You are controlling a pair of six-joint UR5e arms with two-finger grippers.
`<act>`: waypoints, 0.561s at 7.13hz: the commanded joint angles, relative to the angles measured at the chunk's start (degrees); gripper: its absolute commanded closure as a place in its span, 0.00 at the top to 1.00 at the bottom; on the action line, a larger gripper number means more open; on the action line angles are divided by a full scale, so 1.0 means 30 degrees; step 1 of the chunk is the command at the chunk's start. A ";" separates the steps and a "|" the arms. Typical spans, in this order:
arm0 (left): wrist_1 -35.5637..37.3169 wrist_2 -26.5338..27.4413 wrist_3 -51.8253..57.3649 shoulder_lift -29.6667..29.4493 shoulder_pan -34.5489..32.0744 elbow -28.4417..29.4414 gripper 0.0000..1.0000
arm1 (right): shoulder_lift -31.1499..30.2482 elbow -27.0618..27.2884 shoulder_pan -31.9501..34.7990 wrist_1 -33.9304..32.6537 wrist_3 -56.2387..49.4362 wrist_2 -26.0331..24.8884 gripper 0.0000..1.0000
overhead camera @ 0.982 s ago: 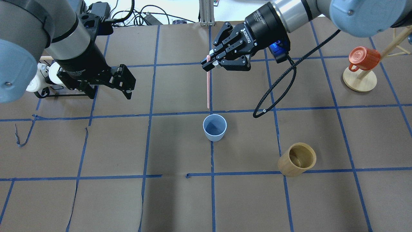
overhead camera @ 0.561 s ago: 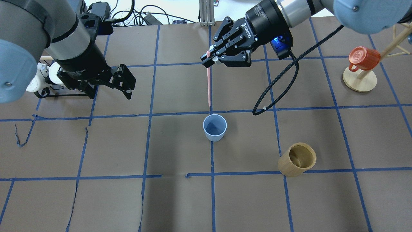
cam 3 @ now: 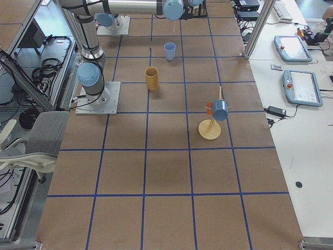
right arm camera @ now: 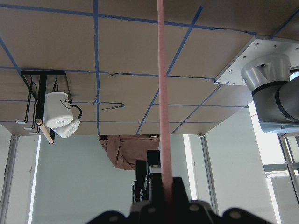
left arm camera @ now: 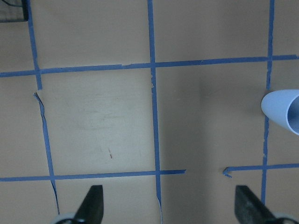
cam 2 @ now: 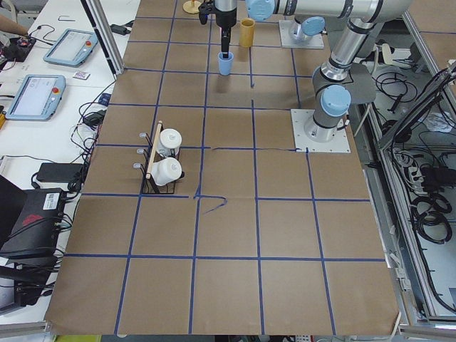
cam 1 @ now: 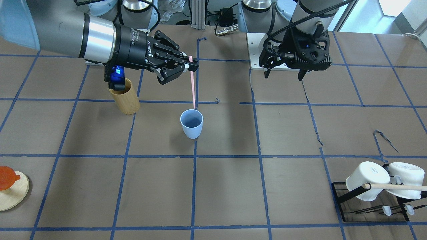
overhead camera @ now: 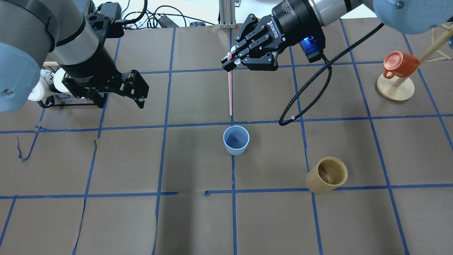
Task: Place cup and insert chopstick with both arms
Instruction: 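Lower the chopstick into the blue cup and open the right gripper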
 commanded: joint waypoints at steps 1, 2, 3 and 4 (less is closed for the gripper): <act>-0.0049 0.0020 0.0006 0.0038 0.0005 0.0034 1.00 | 0.0019 0.0159 0.0041 0.0096 0.0002 0.0000 0.19; -0.0049 -0.0009 0.0006 0.0038 0.0005 0.0034 1.00 | -0.0010 0.0189 0.0041 0.0183 0.0002 0.0000 0.19; -0.0049 -0.0009 0.0006 0.0038 0.0005 0.0034 1.00 | -0.0010 0.0131 0.0041 0.0677 0.0002 -0.0087 0.19; -0.0049 -0.0009 0.0006 0.0038 0.0005 0.0063 1.00 | -0.0068 0.0102 0.0041 0.0827 0.0002 -0.0639 0.19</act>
